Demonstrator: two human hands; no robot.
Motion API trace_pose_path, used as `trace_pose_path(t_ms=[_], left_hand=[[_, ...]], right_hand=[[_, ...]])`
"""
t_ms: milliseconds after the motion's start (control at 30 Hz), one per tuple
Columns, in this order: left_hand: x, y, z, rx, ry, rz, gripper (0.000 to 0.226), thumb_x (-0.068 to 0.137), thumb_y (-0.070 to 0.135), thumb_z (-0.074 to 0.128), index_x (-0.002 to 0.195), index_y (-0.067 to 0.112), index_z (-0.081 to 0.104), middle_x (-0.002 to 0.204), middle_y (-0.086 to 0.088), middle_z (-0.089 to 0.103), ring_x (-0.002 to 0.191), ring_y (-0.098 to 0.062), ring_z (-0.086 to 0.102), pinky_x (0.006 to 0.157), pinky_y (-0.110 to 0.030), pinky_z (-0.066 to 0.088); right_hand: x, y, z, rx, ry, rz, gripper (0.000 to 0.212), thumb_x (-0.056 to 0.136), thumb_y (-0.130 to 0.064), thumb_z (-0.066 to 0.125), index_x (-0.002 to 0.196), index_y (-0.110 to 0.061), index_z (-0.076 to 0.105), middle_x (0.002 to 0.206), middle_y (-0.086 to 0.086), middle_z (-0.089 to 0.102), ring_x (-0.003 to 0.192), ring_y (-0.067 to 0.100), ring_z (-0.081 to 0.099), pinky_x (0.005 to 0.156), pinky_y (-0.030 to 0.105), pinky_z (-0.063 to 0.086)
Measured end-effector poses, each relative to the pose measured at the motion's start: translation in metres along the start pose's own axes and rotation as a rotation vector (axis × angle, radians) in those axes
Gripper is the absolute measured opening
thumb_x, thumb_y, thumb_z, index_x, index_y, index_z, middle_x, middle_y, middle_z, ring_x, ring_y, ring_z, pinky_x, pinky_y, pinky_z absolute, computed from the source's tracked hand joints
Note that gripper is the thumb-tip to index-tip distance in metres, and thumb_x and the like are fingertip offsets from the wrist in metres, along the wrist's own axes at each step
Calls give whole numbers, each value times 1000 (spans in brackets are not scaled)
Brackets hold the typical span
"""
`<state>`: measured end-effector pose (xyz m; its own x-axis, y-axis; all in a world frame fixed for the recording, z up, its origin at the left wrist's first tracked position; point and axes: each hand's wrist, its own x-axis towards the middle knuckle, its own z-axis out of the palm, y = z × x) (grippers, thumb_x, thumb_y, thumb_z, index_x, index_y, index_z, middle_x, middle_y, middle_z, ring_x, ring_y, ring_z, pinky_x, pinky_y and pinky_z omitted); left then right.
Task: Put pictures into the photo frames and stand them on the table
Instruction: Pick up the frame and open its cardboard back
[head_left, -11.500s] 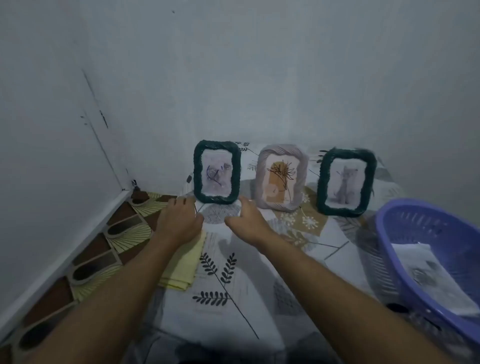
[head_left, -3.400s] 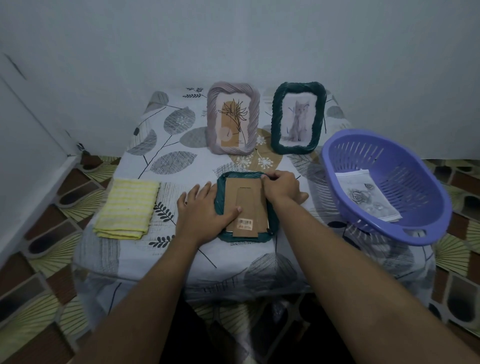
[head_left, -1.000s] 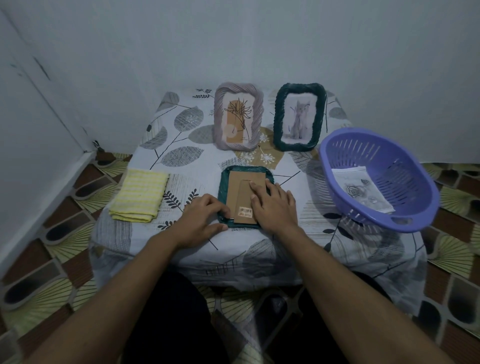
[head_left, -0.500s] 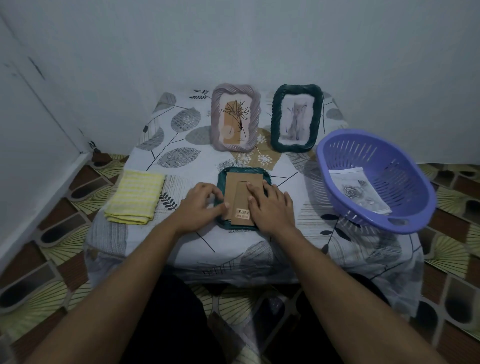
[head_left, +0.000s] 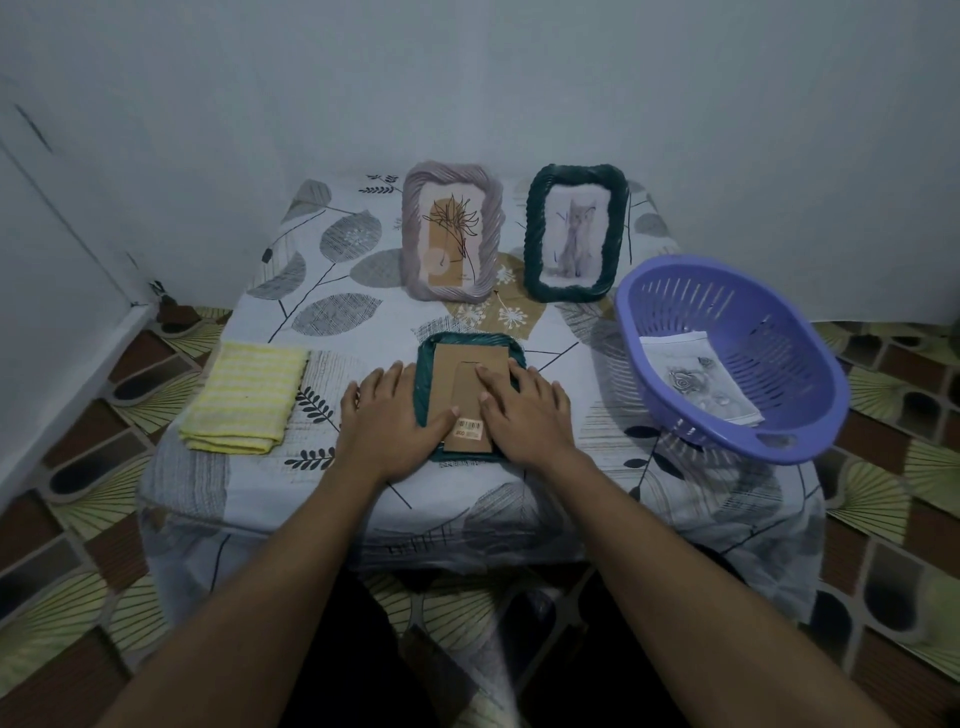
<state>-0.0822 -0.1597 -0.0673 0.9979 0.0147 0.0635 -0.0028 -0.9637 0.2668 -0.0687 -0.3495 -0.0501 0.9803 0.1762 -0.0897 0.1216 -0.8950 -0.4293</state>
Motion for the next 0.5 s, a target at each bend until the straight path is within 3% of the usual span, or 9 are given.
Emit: trace_pose_path(t_ms=[167,267,400,500], left_hand=[[0,0,0,2,14,1,97,81,83,21,154,20,22,162,-5,24,148,-27,19,120,-52,11],[0,-1,0,-1,18,1,97,80,84,21,154,21,23,161,-5,25,147,-27,20,120,-52,11],[0,-1,-2,-5,15,2,99,79,84,19,154,20,24,161,-6,26,147,-27,21,120,-52,12],[0,0,-2,-7,8,-2,99,79,85,18,154,20,23,161,-5,25,148,-27,20,120,-52,11]], right_hand=[[-2,8,-15,154,-92,-35,65,101,-43,45,158,-29,17,168,3,5,153,22,4,122,44,-1],[-9,14,-30,230,-23,-11,72,97,-33,55,157,-18,18,166,6,12,151,25,15,120,45,13],[-27,21,-42,13,7,43,63,95,-46,53,146,-15,34,154,4,35,139,24,32,106,42,23],[-36,25,-38,-122,-51,15,63,94,-61,47,142,-21,40,152,0,39,138,21,33,106,46,23]])
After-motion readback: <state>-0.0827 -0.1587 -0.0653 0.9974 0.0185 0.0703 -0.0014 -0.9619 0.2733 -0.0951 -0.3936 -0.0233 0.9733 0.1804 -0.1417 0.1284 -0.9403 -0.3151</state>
